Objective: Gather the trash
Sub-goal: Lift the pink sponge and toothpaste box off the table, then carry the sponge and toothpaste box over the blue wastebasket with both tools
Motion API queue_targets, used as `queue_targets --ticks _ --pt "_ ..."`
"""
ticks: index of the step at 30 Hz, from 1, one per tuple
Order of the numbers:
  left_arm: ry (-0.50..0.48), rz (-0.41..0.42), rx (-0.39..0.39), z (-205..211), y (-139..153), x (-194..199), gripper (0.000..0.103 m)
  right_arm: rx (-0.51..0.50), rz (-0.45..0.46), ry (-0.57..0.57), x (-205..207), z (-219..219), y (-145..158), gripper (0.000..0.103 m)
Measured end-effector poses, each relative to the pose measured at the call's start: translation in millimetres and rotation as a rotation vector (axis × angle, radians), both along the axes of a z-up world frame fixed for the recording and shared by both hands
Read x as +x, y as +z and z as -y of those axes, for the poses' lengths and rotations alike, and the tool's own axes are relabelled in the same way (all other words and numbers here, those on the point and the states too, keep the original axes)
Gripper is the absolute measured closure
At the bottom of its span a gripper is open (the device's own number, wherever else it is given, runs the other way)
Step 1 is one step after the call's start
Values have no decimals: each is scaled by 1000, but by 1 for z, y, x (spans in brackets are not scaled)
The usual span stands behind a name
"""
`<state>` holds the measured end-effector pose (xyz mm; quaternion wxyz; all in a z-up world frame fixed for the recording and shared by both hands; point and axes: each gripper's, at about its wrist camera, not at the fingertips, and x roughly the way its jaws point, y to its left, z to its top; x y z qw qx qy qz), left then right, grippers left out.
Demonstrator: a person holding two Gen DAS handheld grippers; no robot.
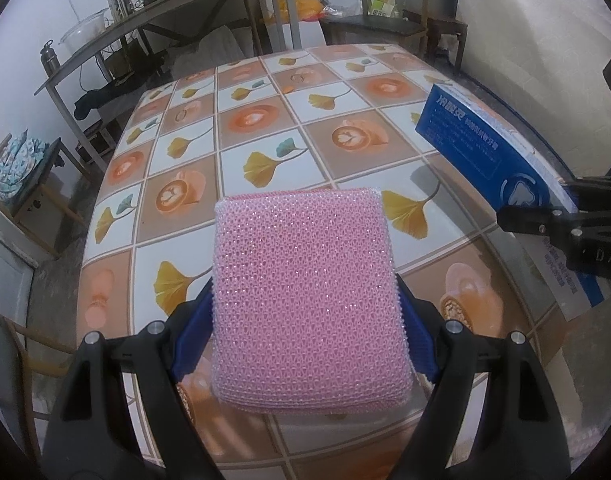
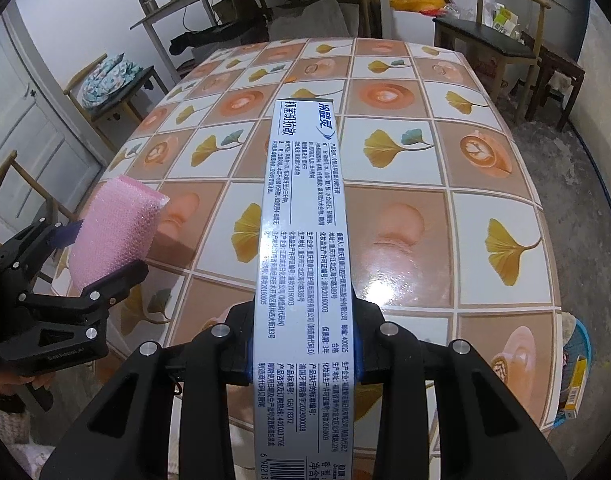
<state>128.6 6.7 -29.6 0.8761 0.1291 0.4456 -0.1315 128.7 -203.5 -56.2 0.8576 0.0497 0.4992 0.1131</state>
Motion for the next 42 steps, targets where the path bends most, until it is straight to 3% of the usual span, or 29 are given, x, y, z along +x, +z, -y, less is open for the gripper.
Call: queue_targets --ticks 24,33,42 --pt "-137 21 -73 64 26 -13 26 65 93 -189 -66 73 23 70" --pt "-259 28 -112 124 44 -25 26 86 130 -332 -112 134 21 70" --pt "-411 -20 -152 211 48 -32 26 132 93 -534 -173 209 -16 70"
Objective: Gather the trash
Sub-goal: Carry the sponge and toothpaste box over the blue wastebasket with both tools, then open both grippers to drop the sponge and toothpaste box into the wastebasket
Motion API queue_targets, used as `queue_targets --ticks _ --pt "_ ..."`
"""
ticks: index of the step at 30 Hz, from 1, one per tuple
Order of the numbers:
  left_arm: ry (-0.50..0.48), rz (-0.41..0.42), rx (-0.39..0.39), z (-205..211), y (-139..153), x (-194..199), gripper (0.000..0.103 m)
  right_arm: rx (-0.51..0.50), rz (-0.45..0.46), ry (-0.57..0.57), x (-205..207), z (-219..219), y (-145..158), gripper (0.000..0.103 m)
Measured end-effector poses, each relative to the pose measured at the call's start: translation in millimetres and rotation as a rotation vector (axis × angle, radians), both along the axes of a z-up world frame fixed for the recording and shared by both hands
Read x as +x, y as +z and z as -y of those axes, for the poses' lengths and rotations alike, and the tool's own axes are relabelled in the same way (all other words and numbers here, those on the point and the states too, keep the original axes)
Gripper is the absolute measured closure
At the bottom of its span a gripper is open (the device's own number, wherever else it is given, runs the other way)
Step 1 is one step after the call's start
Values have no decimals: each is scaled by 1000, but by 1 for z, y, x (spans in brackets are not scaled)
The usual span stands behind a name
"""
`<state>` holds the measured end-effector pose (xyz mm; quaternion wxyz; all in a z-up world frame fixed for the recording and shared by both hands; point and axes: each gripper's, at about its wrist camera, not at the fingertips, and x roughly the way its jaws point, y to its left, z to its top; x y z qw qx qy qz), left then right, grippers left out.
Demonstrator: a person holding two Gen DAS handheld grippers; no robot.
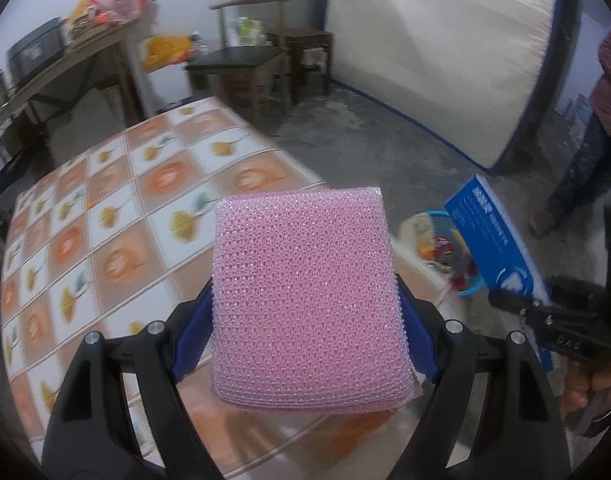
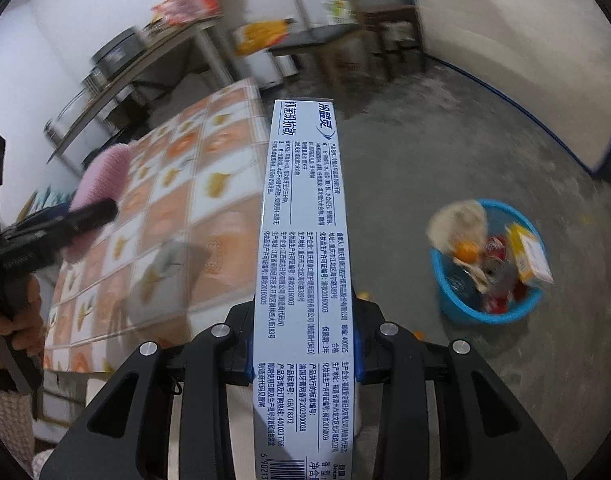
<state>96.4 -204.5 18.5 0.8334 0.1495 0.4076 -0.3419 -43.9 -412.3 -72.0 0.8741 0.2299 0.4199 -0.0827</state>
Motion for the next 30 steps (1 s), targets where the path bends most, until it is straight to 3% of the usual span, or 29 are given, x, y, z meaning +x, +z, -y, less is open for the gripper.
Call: queue_targets --ticks 8,12,15,23,30 --pt "-147 -221 -61 109 -19 12 26 -40 -112 -252 -49 89 -39 70" --pt "-214 -300 -39 179 -40 25 25 -30 -172 -337 -61 122 -67 70" --pt "-250 -417 19 240 -74 37 25 9 -201 -373 -62 142 -91 70" --pt "-195 -559 197 342 -170 65 25 85 -241 -414 -30 180 -150 70" --pt "-133 -636 215 386 -219 72 21 65 -231 -448 12 218 -182 70"
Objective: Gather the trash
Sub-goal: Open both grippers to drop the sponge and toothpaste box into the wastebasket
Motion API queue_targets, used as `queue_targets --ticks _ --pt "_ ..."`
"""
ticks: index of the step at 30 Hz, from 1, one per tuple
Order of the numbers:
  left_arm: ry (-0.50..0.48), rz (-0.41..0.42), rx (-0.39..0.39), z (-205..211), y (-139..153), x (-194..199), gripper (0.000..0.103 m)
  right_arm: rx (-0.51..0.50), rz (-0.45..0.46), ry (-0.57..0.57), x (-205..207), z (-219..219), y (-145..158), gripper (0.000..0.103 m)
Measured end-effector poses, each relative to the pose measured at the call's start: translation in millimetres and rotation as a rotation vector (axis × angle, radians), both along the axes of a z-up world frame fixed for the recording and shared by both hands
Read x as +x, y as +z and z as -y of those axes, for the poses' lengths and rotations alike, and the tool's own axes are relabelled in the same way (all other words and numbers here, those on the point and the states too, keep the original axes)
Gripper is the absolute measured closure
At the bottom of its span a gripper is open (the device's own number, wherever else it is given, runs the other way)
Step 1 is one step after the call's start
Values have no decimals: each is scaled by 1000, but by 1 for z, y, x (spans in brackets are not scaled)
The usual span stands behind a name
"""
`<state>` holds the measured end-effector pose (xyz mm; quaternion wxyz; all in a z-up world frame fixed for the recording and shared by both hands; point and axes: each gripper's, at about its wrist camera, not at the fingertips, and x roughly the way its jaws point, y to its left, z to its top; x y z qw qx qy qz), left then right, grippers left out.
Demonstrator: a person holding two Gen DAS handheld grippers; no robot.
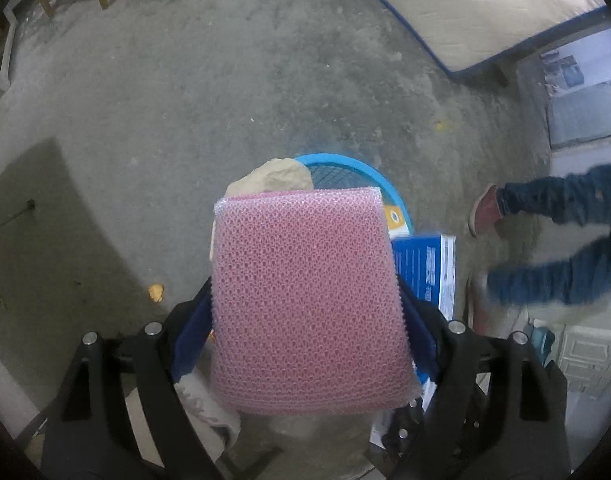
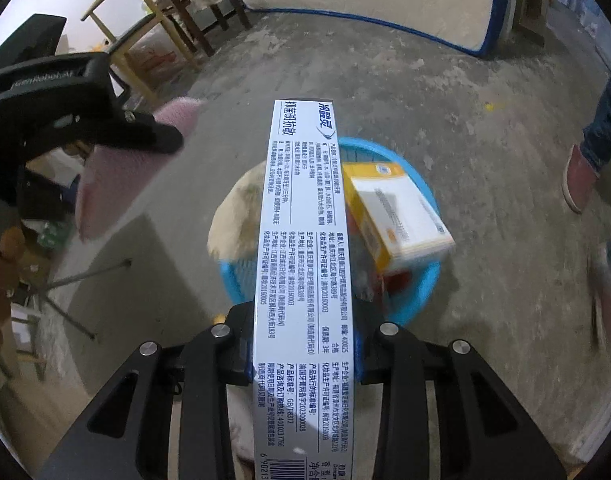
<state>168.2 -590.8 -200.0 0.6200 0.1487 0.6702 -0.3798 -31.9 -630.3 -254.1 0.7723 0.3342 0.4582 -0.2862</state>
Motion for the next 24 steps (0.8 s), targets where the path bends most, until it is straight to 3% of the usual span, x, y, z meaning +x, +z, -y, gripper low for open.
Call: queue_targets --ticks 3,5,11,15,24 --pt "20 -24 9 9 -19 8 19 -19 -35 27 18 11 -27 68" --pt "38 -53 5 9 -26 12 19 -5 -84 48 27 13 -50 58" --pt "60 -86 -4 3 -29 15 19 9 -98 50 20 9 -57 45" --pt "70 -75 -45 -7 -10 18 19 12 -94 53 11 7 -55 45" --pt "41 -16 -205 -54 76 13 19 -7 -165 84 12 3 -70 45"
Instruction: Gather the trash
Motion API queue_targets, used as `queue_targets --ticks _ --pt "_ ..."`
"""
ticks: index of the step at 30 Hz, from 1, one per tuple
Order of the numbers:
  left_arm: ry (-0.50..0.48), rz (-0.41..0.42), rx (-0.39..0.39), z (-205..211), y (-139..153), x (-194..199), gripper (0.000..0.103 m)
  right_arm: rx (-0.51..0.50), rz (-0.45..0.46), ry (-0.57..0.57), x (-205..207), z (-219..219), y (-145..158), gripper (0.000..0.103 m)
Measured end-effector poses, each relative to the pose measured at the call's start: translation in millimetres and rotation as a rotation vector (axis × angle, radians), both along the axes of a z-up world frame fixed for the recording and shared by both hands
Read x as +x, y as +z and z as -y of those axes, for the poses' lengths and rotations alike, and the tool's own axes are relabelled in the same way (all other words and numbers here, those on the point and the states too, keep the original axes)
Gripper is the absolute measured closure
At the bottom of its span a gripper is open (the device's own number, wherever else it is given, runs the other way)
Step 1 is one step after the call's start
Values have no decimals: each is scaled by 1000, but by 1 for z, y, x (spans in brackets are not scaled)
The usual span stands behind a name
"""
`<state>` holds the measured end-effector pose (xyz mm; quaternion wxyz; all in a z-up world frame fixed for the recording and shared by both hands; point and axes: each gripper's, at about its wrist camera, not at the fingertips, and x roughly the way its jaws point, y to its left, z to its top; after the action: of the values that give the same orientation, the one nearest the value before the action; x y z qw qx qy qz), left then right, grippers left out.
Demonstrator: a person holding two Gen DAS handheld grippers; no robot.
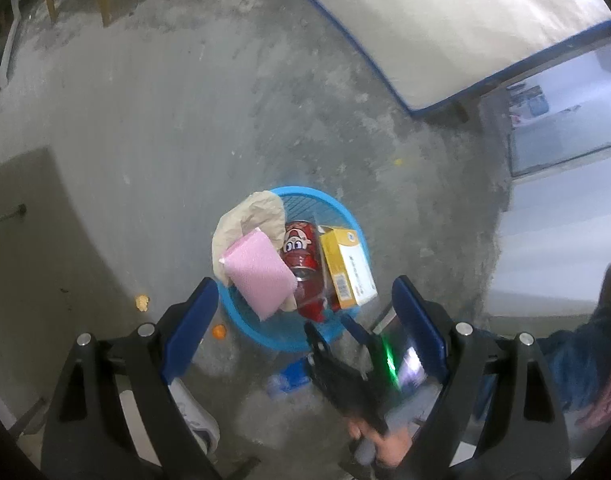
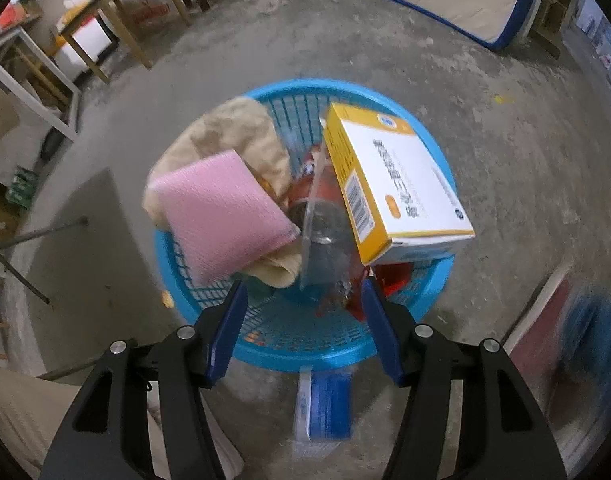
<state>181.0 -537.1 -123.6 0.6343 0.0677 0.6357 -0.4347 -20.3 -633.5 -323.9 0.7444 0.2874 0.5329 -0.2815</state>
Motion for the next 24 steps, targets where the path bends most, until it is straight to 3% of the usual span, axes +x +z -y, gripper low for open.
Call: queue_targets --ticks 6,10,14,19,24 --pt "-17 86 -124 -70 68 -10 19 73 161 -97 -42 -6 30 45" --pt "20 190 -206 -136 110 -12 19 105 189 -169 -89 -22 28 42" --pt "79 260 -244 -206 131 -14 18 217 123 -239 -123 -45 -17 37" --pt "182 323 -222 -278 136 -16 18 375 61 -386 -137 -62 -90 37" --pt "283 378 -227 -336 141 -23 18 389 -7 -506 -122 -49 -150 37"
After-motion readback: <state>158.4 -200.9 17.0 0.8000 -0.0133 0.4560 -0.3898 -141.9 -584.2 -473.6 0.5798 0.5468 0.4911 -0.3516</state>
